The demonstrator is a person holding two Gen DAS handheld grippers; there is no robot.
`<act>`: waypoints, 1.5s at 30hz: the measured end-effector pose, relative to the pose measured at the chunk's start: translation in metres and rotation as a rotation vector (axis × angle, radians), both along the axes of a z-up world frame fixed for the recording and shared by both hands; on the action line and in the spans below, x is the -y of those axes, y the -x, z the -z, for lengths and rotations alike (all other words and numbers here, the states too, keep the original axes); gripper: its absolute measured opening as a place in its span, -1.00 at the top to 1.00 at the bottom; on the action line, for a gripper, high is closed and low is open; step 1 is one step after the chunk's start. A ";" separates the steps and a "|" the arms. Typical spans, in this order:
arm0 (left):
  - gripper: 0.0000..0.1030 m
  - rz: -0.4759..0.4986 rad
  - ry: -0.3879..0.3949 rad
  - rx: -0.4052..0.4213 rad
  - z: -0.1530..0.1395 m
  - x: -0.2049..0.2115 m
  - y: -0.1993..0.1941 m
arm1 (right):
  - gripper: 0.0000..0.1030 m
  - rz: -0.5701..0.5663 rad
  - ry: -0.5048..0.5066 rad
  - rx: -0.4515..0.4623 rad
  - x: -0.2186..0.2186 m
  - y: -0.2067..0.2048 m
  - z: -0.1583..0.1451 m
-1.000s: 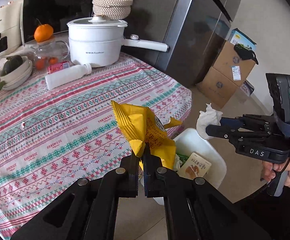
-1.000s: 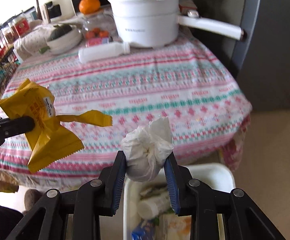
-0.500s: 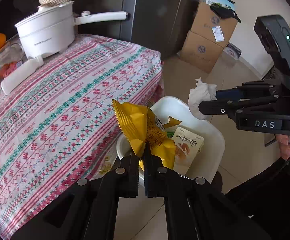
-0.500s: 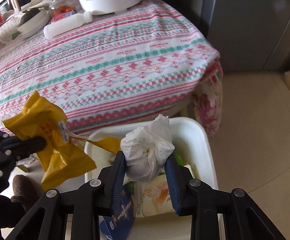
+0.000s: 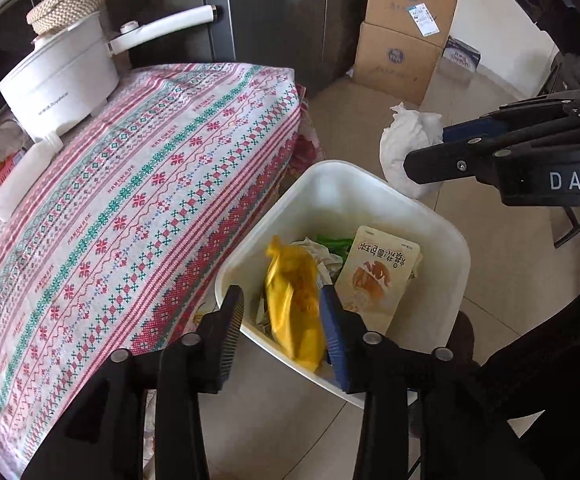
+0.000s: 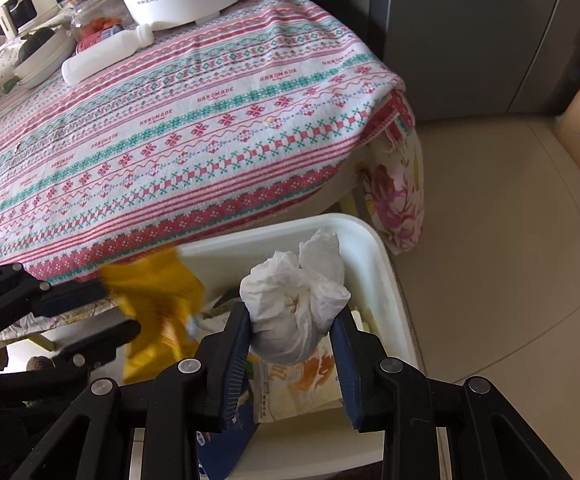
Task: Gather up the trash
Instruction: 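Carry the yellow bag and tissue to the bin and release both, then grasp the red drink can with the left tool while the right tool grasps the white plastic bottle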
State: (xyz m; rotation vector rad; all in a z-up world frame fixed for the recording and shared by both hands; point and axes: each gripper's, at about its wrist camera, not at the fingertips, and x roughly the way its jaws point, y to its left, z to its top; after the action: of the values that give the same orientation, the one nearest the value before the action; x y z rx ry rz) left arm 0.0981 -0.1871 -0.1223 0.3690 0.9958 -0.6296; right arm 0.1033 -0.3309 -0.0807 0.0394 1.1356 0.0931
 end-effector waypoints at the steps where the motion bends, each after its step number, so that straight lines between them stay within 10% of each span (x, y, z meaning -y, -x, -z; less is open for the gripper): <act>1: 0.04 -0.001 -0.001 0.004 -0.002 -0.002 0.001 | 0.29 -0.001 0.001 0.001 0.000 0.000 0.000; 19: -0.15 -0.113 -0.011 0.012 -0.018 -0.050 -0.009 | 0.22 0.004 0.012 -0.053 -0.009 -0.009 0.011; 24: -0.16 -0.127 -0.006 0.009 -0.020 -0.059 -0.010 | -0.36 0.026 -0.020 -0.054 -0.009 -0.011 0.010; 45: -0.41 -0.289 0.067 -0.023 -0.036 -0.108 -0.040 | -0.46 0.042 -0.042 -0.016 -0.031 -0.027 -0.005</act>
State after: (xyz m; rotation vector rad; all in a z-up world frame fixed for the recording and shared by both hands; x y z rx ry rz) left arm 0.1379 -0.0793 -0.0862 0.1548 1.0239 -0.4046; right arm 0.1304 -0.2997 -0.0754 0.1009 1.1483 0.0795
